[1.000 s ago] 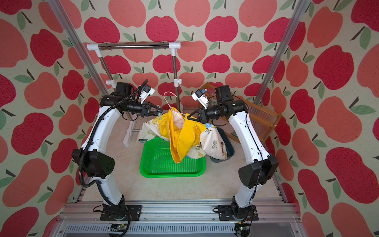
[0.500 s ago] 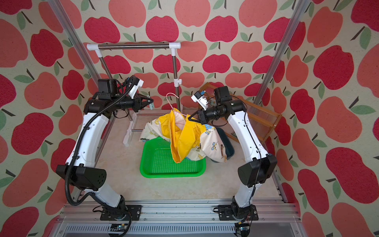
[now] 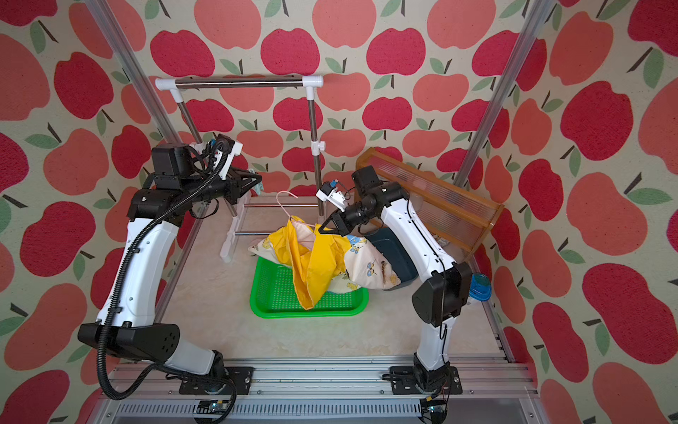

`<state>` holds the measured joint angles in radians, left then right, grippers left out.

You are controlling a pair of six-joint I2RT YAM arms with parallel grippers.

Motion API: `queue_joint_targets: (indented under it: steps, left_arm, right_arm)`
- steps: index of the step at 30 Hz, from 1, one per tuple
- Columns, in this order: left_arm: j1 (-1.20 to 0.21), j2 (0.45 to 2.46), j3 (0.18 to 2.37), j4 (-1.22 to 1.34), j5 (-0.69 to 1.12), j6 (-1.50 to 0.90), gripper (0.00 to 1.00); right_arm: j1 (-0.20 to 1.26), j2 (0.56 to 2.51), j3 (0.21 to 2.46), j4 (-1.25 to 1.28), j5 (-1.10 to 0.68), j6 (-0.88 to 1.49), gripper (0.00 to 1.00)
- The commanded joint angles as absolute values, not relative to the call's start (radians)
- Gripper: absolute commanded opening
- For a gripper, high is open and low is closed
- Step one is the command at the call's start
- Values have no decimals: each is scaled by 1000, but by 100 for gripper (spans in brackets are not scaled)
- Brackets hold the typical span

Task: Remove the clothespins securing jackets to the hanger
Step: Place the hanger in the basket.

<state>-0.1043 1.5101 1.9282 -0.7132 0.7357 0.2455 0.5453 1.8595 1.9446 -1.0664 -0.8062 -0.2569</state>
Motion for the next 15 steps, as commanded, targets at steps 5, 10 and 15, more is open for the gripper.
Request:
queue_joint_targets:
  steps: [5, 10, 15]
  left_arm:
    - [-115, 1502, 1923, -721, 726, 255, 0]
    - [-196, 1576, 2035, -817, 711, 311, 0]
    - [-272, 1652, 2086, -802, 784, 291, 0]
  right_arm:
    - [593, 1842, 1743, -913, -755, -187, 5]
    - [584, 1849, 1725, -839, -735, -113, 41]
    - [529, 1730, 1662, -674, -710, 6, 63]
